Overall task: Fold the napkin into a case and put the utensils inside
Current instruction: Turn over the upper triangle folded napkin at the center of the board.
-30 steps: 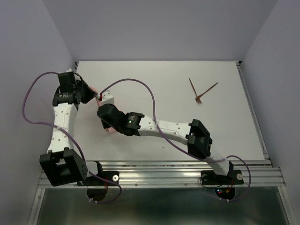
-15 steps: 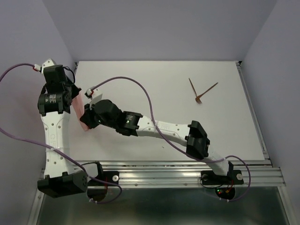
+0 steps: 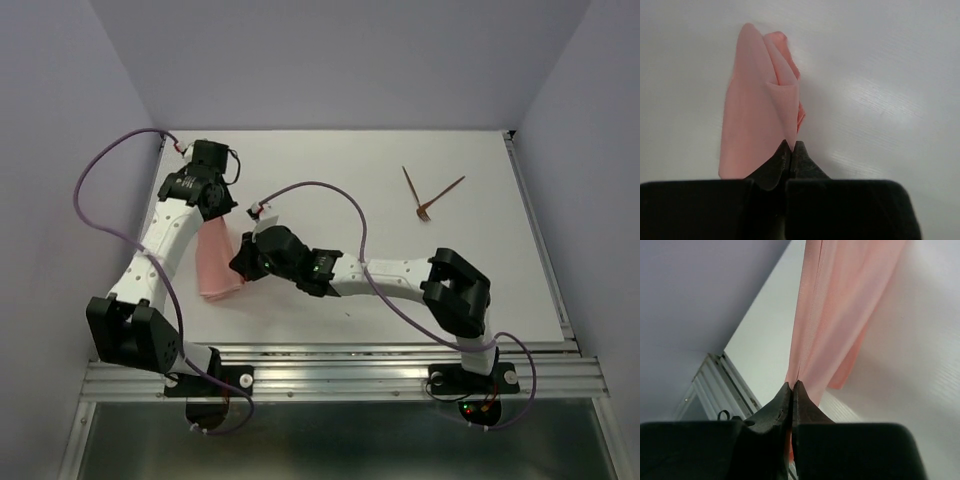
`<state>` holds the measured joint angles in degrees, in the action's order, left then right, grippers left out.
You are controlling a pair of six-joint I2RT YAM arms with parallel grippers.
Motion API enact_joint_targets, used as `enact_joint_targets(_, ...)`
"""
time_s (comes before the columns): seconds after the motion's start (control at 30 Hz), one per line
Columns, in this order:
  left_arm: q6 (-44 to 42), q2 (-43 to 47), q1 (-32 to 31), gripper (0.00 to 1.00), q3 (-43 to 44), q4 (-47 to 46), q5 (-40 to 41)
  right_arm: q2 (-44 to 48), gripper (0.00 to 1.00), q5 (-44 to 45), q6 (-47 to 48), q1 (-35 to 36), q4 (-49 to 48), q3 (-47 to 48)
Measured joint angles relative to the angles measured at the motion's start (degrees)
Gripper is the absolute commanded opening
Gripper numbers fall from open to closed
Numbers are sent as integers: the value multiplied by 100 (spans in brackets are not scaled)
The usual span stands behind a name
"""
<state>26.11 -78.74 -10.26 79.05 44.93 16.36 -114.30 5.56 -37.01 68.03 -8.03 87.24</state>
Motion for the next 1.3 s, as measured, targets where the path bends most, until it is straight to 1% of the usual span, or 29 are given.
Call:
enact_joint_targets(0.07, 85, -275, -267, 0, -92, -195, -37, 216, 1, 66, -160, -118, -142, -520)
enact_joint_targets(0.27, 249, -901, -837, 0, -190, -577, -203, 588, 1, 385, -354, -245, -254, -1375)
enact_joint_targets(0.4, 240, -933, -872, 0, -264, -702, -273, 636, 1, 455, -321, -249, -144, -1397)
enact_joint_targets(0.53, 96, -861, -750, 0, -262, -785, -299, 505, 1, 348, -190, -249, 94, -949)
enact_joint_targets(0.63, -61, -671, -280, 0, -254, -787, -393, 122, 1, 129, -37, -240, 289, -212)
enact_joint_targets(0.73, -168, -256, 612, 0, -236, -684, -424, -409, 1, -96, 120, -201, 483, 734)
enact_joint_targets(0.8, -197, -42, 1003, 0, -144, -535, -378, -723, 1, -243, 214, -146, 555, 1311)
enact_joint_targets(0.87, -264, 240, 1493, 0, 92, -297, -214, -1167, 1, -470, 308, -9, 619, 2131)
enact_joint_targets(0.9, -310, 345, 1626, 0, 232, -144, -127, -1335, 1, -555, 367, 70, 614, 2472)
enact_joint_targets(1.0, -428, 560, 1910, 0, 551, 260, 101, -1552, 1, -800, 487, 234, 643, 3045)
enact_joint_targets(1.07, -520, 673, 2070, 0, 826, 520, 286, -1561, 1, -942, 540, 284, 592, 3182)
enact_joint_targets(1.13, -629, 739, 2120, 0, 1145, 750, 437, -1493, 1, -1119, 577, 295, 339, 3126)
enact_joint_targets(1.2, -710, 807, 2114, 0, 1331, 909, 444, -1349, 1, -1143, 577, 293, 52, 2846)
enact_joint_targets(1.3, -743, 841, 1980, 0, 1329, 1023, 424, -1093, 1, -1182, 527, 289, -332, 2315)
